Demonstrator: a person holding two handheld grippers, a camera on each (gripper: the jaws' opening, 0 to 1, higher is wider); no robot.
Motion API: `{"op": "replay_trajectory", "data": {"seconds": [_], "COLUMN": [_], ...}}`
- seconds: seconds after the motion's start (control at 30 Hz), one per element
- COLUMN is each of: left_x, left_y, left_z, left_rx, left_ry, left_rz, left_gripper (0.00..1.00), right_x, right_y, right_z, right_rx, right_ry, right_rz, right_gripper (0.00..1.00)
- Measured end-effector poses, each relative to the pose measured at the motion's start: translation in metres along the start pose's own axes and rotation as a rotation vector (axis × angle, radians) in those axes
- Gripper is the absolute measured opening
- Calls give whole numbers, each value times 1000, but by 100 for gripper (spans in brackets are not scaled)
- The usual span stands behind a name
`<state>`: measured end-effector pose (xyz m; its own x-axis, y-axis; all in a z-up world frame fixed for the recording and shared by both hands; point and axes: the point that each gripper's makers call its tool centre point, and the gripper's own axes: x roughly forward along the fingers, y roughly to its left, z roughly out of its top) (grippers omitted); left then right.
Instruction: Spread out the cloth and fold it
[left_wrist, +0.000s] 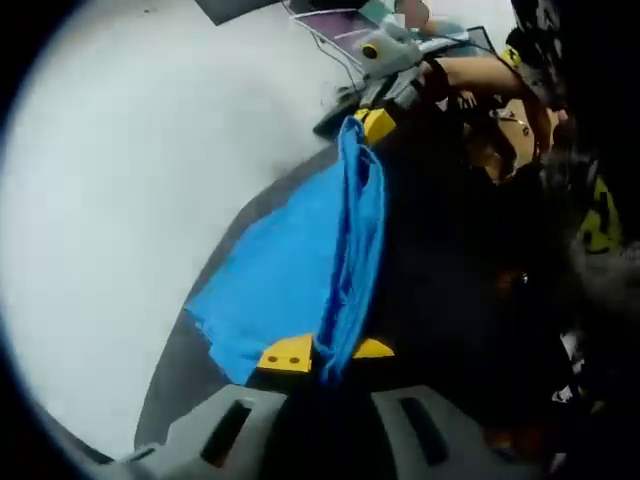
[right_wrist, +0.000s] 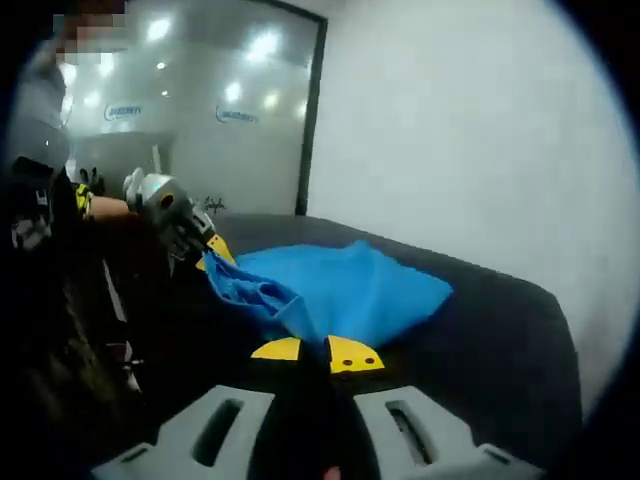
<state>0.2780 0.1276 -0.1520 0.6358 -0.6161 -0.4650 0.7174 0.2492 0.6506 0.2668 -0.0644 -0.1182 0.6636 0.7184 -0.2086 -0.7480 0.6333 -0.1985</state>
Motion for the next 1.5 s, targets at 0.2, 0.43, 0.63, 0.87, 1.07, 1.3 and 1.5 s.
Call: {"op": "replay_trajectory", "data": {"seconds": [0.2,0.43,0.63,0.87,1.07,1.3,1.5], "left_x": [-22,-30,-27,-17,-13,-14,-20], "left_y": [0,5,5,6,0,-9,4], "left_z": [-14,-19,-14,-6,1,3,9], "left_rx": [3,22,130,249,414,563,423], "left_ry": [62,62,41,24,-10,7,-8], "left_rz": [-5,12,25,57,55,41,81], "left_gripper": [5,13,15,15,14,6,0], "right_x": [-17,-22,-18,-6,-4,-11,-16], "right_y": [12,38,39,40,33,29,25], "right_z": [18,28,-28,-18,-24,-27,-14], "right_rx": [131,-118,-340,-425,-536,-473,-428], "right_ry": [-46,34,267,107,149,128,84], "right_rz": [-31,-17,-14,-39,-41,-46,-96], "right_gripper": [17,22,22,18,3,0,0]}}
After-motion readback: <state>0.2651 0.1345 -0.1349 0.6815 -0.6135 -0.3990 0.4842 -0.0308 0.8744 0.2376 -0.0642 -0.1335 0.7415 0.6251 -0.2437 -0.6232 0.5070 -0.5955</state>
